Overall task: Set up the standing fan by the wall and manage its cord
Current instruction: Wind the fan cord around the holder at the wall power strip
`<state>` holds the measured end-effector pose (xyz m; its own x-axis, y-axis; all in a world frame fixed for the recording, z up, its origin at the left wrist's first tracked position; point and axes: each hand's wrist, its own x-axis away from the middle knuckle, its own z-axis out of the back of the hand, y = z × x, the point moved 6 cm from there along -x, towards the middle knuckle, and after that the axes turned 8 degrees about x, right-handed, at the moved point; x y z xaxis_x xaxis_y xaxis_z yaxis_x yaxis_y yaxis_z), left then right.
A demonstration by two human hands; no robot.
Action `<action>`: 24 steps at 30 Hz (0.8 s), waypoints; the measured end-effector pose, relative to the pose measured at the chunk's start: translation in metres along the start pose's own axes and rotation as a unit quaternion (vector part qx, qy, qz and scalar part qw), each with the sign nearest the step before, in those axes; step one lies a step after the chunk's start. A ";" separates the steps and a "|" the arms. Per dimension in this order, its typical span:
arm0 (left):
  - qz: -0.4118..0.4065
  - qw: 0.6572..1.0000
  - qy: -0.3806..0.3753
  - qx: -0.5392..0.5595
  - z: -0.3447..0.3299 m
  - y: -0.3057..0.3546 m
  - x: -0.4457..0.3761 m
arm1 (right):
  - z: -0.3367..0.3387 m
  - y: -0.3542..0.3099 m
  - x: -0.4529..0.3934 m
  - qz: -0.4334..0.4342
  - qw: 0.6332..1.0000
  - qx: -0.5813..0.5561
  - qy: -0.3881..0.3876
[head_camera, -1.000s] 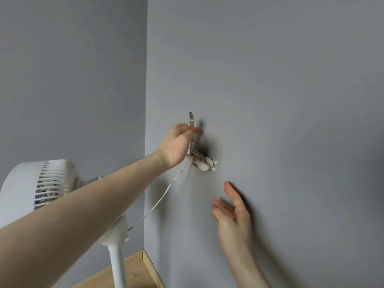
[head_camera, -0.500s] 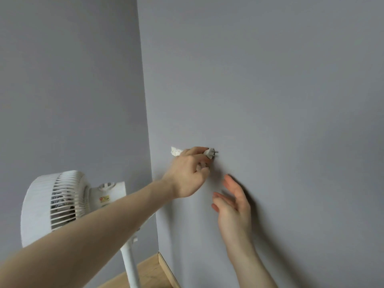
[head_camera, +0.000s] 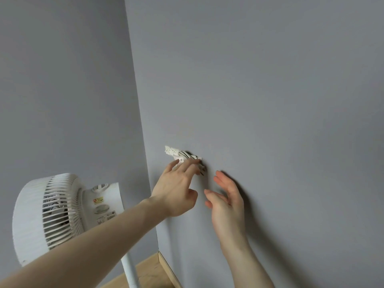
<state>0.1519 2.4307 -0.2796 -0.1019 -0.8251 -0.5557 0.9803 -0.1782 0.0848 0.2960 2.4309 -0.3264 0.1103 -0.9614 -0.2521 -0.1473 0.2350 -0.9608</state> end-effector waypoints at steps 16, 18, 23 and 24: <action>-0.026 0.989 -0.025 -0.146 -0.010 -0.013 -0.007 | 0.004 0.006 -0.003 0.012 1.000 0.019 0.003; -0.015 0.987 -0.022 -0.158 -0.013 -0.011 -0.008 | 0.004 0.006 -0.004 0.014 1.000 0.020 0.002; -0.018 0.992 0.012 -0.127 -0.014 -0.007 0.001 | 0.005 0.008 -0.003 0.010 1.000 0.012 -0.005; -0.034 0.992 0.026 -0.116 -0.012 -0.007 0.003 | 0.005 0.008 -0.005 0.009 1.000 0.008 -0.006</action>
<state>0.1465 2.4362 -0.2920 -0.1656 -0.7857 -0.5960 0.9847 -0.0984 -0.1438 0.2992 2.4379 -0.3339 0.1203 -0.9553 -0.2701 -0.1343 0.2539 -0.9579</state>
